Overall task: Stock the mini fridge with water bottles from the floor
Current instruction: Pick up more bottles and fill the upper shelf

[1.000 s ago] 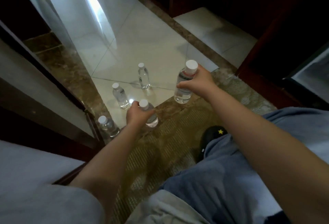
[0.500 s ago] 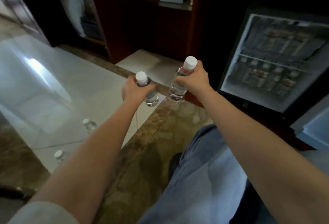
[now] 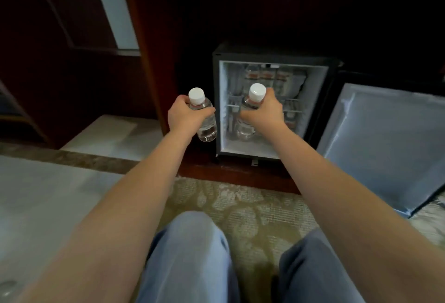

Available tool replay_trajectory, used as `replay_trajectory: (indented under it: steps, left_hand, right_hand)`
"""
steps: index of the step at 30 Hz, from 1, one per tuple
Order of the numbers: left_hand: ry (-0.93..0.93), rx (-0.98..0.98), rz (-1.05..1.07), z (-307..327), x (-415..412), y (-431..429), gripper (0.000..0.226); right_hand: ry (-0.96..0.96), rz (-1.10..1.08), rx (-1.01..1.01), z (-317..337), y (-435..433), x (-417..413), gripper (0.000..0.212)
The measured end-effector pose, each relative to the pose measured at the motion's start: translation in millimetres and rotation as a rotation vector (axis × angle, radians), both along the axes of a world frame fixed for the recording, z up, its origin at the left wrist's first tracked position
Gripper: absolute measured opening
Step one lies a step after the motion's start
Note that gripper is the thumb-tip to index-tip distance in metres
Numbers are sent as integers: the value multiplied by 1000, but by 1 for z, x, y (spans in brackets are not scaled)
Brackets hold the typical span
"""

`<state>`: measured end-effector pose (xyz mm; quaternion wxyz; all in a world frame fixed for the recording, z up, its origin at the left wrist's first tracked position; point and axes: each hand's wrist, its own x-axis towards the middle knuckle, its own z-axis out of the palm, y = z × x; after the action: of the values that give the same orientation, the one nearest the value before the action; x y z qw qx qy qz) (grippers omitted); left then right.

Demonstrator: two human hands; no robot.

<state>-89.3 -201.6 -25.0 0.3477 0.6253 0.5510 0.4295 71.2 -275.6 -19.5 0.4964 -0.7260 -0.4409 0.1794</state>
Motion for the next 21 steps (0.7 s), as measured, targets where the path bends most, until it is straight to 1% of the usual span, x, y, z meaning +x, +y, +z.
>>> replay_trajectory:
  steps: [5, 8, 14, 17, 21]
  left_hand:
    - [-13, -21, -112, 7, 70, 17, 53]
    - [-11, -14, -154, 7, 107, 34, 54]
    - [1, -19, -216, -12, 167, 79, 52]
    - [-7, -29, -230, -29, 188, 103, 52]
    - [-31, 22, -236, -57, 201, 129, 49]
  right_hand:
    - [28, -117, -14, -5, 12, 65, 60]
    - [45, -179, 0, -14, 27, 98, 66]
    - [106, -316, 60, -37, 70, 154, 63]
    - [77, -348, 98, -54, 95, 182, 61]
    - [6, -377, 66, -70, 130, 211, 54]
